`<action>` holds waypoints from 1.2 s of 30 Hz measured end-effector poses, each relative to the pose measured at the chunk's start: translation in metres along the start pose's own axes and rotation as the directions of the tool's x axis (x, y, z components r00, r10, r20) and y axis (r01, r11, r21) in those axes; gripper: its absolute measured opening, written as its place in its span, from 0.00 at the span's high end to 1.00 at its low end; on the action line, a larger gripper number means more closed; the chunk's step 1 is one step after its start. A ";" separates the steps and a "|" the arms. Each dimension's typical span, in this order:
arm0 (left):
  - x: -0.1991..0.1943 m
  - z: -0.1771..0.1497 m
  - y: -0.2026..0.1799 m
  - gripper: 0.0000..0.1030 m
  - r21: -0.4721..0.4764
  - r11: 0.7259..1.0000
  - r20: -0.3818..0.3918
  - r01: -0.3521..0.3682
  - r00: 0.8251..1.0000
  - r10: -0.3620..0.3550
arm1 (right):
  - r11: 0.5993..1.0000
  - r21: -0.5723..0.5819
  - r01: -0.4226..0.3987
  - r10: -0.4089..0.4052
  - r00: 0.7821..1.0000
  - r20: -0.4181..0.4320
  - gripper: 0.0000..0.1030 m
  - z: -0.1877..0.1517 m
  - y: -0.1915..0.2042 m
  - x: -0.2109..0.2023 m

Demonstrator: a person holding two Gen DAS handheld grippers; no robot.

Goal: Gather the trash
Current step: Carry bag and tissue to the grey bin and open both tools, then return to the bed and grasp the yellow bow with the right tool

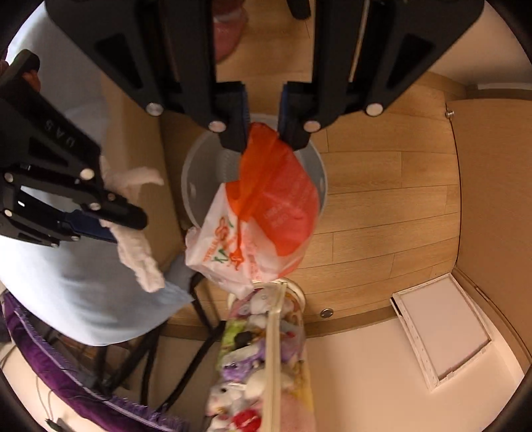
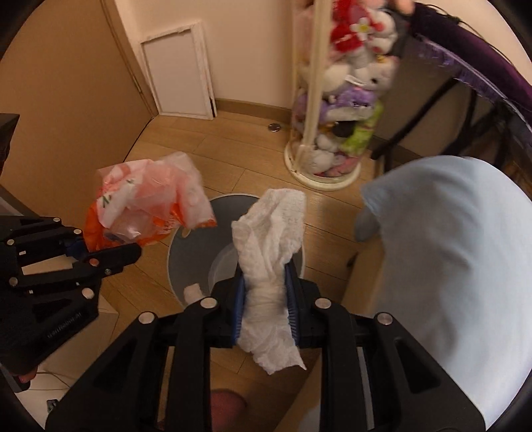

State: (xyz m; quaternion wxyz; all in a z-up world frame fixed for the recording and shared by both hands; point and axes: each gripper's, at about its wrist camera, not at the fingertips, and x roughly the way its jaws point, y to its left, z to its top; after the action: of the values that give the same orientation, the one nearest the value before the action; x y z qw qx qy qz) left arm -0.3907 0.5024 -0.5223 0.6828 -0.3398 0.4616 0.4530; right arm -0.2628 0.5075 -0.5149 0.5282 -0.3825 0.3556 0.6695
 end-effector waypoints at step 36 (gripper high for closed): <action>-0.228 -0.073 -0.413 0.35 0.789 0.561 -0.052 0.252 0.936 -0.348 | 0.399 0.768 0.500 -0.559 0.797 -0.229 0.41 -0.348 -0.182 -0.402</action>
State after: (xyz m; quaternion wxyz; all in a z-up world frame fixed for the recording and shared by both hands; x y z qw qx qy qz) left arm -0.0663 0.2207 -0.3144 0.8528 -0.0550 0.5095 0.1005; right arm 0.0232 0.0611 -0.3295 0.8363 -0.1743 0.4581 0.2458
